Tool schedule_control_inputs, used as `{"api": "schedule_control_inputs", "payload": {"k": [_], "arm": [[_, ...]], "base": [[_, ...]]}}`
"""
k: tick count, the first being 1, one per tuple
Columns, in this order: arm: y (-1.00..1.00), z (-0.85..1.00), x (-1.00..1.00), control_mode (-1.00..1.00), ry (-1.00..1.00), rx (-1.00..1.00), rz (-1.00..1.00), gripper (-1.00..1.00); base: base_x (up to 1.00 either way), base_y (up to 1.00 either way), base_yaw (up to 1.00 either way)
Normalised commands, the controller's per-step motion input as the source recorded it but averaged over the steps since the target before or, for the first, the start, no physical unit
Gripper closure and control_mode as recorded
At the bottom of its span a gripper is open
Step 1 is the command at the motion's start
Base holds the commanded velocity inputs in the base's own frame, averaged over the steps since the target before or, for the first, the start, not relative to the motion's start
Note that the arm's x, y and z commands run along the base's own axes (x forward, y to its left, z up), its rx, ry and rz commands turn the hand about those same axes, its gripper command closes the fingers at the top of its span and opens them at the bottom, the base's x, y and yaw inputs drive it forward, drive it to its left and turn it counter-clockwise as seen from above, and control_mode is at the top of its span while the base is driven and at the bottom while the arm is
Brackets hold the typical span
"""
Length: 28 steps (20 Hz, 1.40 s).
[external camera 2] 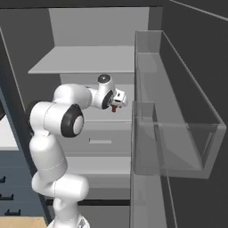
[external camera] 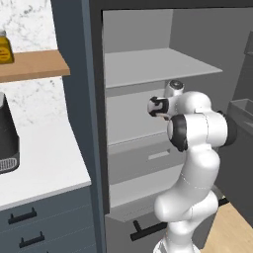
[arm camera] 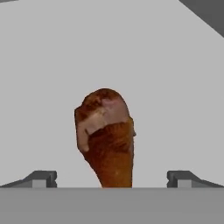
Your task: Place one bell pepper and one chicken drumstick in each tupperware on the nearby counter, to pack two identical lunches.
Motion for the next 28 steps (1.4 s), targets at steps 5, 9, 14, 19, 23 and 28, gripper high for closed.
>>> {"api": "schedule_control_inputs", "payload": {"k": [5, 9, 14, 19, 23, 28], "arm": [[0.0, -0.22, 0.22, -1.0, 0.0, 0.0, 0.0, -1.0], [0.0, -0.35, 0.14, -1.0, 0.01, 0.0, 0.0, 1.0], [0.0, -0.2, 0.24, -1.0, 0.0, 0.0, 0.0, 1.0], [0.0, 0.0, -0.09, -1.0, 0.0, 0.0, 0.0, 1.0], [-0.01, -0.03, -0.91, -1.0, -0.02, 0.0, 0.02, 1.0], [-0.02, 0.0, -1.0, -1.0, -0.16, 0.02, 0.05, 1.0]], "base": [[0.0, 0.0, 0.0], [0.0, 0.0, 0.0], [0.0, 0.0, 0.0], [0.0, 0.0, 0.0], [0.0, 0.0, 0.0], [0.0, 0.0, 0.0]]}}
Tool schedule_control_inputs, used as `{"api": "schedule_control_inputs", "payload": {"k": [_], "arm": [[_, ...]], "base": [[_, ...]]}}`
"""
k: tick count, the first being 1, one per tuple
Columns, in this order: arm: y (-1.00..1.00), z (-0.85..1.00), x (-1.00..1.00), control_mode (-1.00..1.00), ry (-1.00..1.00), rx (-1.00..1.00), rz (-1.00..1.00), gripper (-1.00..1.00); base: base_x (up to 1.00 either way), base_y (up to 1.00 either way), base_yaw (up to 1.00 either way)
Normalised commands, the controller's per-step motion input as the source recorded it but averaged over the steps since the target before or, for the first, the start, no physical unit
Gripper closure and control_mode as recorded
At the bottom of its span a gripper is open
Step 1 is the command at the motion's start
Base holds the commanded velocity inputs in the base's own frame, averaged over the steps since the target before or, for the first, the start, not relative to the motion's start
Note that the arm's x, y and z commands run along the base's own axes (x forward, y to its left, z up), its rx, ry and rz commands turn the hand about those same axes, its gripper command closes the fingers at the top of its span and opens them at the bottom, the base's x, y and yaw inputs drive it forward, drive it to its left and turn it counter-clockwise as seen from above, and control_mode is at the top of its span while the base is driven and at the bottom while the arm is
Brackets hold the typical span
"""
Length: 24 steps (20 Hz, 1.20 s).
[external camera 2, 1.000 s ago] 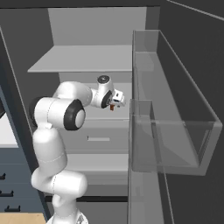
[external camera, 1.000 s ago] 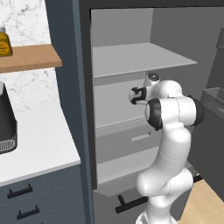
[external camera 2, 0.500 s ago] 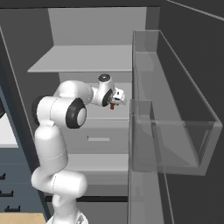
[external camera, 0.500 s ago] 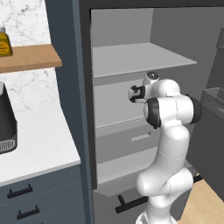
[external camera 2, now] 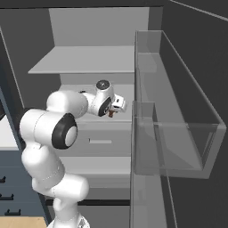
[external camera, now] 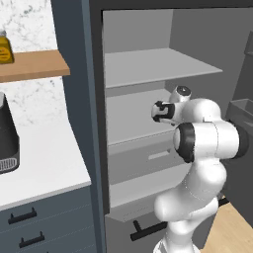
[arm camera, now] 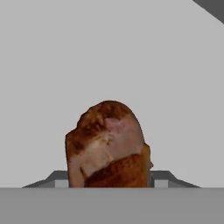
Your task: Place one bell pepper and one chicken drumstick in each tupperware on the nearby counter, to pack two identical lunches.
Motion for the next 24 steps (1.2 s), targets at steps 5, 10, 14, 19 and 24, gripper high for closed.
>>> {"api": "schedule_control_inputs", "payload": {"k": [5, 10, 14, 19, 24], "arm": [[-0.05, 0.63, -1.0, -1.0, -0.16, 0.01, 0.03, 1.0], [-0.03, 1.0, -1.0, -1.0, -0.01, -0.01, 0.04, 1.0], [0.0, 0.93, -1.0, -1.0, -0.05, -0.05, 0.06, 1.0], [0.02, 0.26, -0.8, 1.0, -0.01, -0.14, 0.12, 1.0], [0.0, 0.0, 0.0, 1.0, 0.0, 0.0, 0.0, 1.0]], "base": [[0.0, 0.0, 0.0], [0.0, 0.0, 0.0], [0.0, 0.0, 0.0], [-0.2, 0.05, 0.06], [-1.0, 0.73, 0.35]]}}
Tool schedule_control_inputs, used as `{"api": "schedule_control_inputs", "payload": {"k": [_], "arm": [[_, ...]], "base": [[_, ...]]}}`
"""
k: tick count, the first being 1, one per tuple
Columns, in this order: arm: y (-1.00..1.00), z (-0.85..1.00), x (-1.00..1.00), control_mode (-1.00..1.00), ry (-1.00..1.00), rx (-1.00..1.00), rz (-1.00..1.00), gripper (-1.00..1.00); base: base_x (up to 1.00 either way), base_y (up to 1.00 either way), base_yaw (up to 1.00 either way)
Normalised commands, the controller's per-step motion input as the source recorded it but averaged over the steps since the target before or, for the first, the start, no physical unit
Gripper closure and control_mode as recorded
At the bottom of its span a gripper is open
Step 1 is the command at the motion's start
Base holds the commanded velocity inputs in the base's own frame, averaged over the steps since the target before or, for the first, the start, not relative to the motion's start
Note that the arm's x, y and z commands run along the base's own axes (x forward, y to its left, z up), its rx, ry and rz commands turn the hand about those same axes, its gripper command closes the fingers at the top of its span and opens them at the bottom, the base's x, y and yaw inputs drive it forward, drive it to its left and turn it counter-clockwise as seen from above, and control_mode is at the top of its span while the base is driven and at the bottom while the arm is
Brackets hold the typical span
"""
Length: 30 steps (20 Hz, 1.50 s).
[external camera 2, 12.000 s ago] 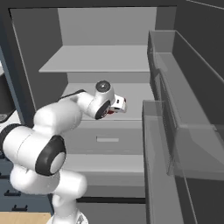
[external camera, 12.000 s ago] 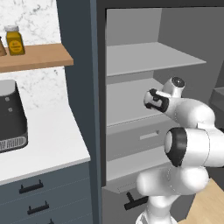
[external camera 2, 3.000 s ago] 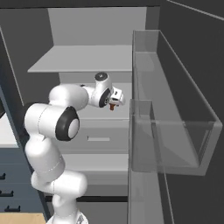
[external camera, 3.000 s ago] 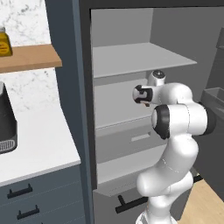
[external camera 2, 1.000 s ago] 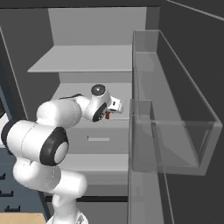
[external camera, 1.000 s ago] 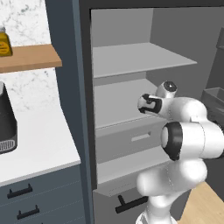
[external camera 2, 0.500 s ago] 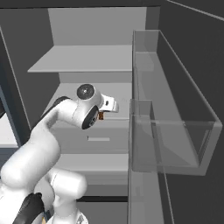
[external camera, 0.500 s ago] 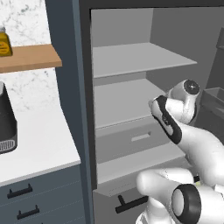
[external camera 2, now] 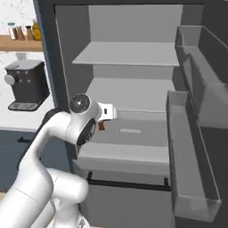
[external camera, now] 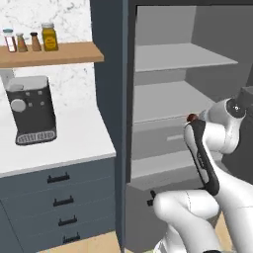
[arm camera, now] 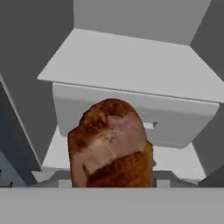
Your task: Place one bell pepper and one chicken drumstick in each tupperware on the nearby counter, to pack two identical lunches.
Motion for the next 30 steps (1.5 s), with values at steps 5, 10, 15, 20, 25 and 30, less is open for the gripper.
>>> {"api": "schedule_control_inputs", "payload": {"k": [5, 10, 15, 20, 25, 30], "arm": [[0.0, 0.0, 0.0, 1.0, 0.0, 0.0, 0.0, 1.0], [0.0, 0.0, 0.0, 1.0, 0.0, 0.0, 0.0, 1.0], [0.0, 0.0, 0.0, 1.0, 0.0, 0.0, 0.0, 1.0], [0.0, 0.0, 0.0, 1.0, 0.0, 0.0, 0.0, 1.0], [0.0, 0.0, 0.0, 1.0, 0.0, 0.0, 0.0, 1.0], [0.0, 0.0, 0.0, 1.0, 0.0, 0.0, 0.0, 1.0]], "base": [[-0.84, 1.0, 0.42], [-0.51, 1.0, 0.36], [0.17, 1.0, 0.17], [0.81, 1.0, 0.02], [1.0, 1.0, 0.0], [0.99, 1.0, -0.04]]}}
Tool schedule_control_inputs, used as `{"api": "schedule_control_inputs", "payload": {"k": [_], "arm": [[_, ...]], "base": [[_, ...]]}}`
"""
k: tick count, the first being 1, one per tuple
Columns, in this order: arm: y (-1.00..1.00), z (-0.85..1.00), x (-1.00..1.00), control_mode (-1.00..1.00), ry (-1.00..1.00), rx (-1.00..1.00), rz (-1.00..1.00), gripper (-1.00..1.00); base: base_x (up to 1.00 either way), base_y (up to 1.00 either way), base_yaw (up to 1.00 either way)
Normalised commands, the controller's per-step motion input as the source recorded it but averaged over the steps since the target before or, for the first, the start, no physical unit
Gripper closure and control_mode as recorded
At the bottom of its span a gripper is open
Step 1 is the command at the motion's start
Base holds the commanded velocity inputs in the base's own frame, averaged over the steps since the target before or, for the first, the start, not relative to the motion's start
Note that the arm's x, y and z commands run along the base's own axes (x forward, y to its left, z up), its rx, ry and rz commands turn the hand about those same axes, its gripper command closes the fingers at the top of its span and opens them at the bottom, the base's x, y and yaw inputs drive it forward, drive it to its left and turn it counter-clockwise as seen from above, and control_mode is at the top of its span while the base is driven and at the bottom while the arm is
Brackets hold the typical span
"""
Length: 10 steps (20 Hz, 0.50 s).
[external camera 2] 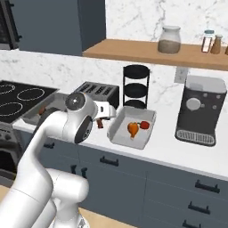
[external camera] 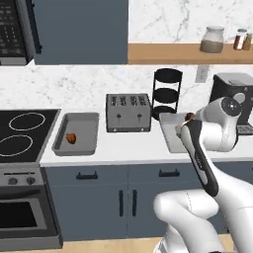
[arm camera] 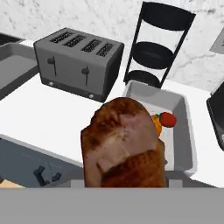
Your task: Place one bell pepper and one chicken drumstick in each tupperware on the nearby counter, to pack two identical lunches.
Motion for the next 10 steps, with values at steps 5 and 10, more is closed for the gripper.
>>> {"api": "schedule_control_inputs", "payload": {"k": [5, 10], "arm": [[0.0, 0.0, 0.0, 1.0, 0.0, 0.0, 0.0, 1.0], [0.0, 0.0, 0.0, 1.0, 0.0, 0.0, 0.0, 1.0]], "base": [[0.69, 1.0, -0.18], [0.09, 1.0, -0.28]]}}
